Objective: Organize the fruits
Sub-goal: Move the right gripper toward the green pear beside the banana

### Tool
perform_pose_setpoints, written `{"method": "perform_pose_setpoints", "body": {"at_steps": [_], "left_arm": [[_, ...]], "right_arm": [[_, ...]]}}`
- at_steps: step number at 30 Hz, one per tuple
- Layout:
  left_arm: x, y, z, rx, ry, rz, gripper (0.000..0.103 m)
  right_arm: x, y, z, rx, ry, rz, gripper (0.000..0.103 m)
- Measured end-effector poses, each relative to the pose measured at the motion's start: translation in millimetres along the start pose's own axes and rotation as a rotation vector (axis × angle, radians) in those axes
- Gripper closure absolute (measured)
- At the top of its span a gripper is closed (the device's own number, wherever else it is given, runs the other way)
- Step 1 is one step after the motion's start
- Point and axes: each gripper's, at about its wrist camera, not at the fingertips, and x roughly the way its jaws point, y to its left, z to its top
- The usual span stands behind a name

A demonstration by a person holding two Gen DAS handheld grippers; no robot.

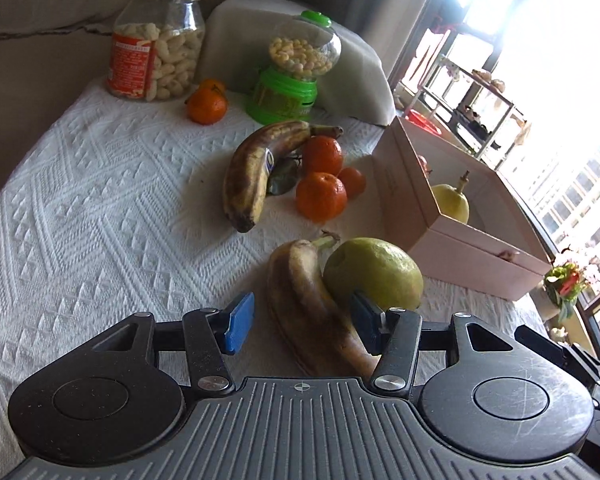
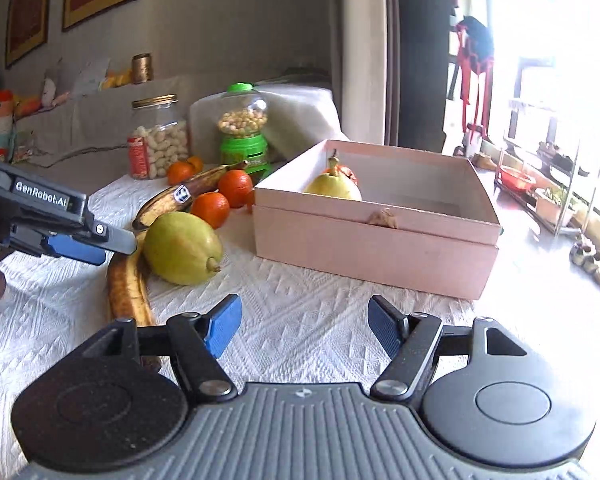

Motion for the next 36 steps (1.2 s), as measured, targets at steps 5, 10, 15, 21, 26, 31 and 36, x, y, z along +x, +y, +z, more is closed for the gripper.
{"method": "perform_pose_setpoints", "body": {"at_steps": [5,10,15,21,26,31,36], "left_arm": [[-1.4,-20.6,4.2,0.099,-0.037,0.102,0.042],[-1.2,-30.8,4.6,0.150,-0.037,0.166,0.042],[-1.1,-28.7,3.1,0.146,-0.024,0.173,0.042],[-2.9,-24.4,2.0,0.130,-0.020,0.158,0.043],[-17.6,-6.6,-1.5,0.077,-0.050,0.092,0.044],[-38.1,26.8,-6.2,-0.014,-0.073,0.054,0.045],[-53.0,51.3,-11.0,-0.058,-0.095,0.040,0.045]], "right_arm": [[4.2,-17.2,-0.7,0.111,0.014,0.014,0.029],[8.0,-18.7,-1.9,0.134,0.039,0.010,0.027],[8.7,-17.1,-3.6,0.138,0.052,0.005,0.026],[10.0,-10.4,-3.0,0.106,0.071,0.001,0.026],[7.6,17.0,-1.3,0.030,0.120,0.164,0.026],[10.0,57.8,6.7,-0.097,0.095,0.241,0.025],[22.6,86.4,10.9,-0.158,0.164,0.331,0.031]]}}
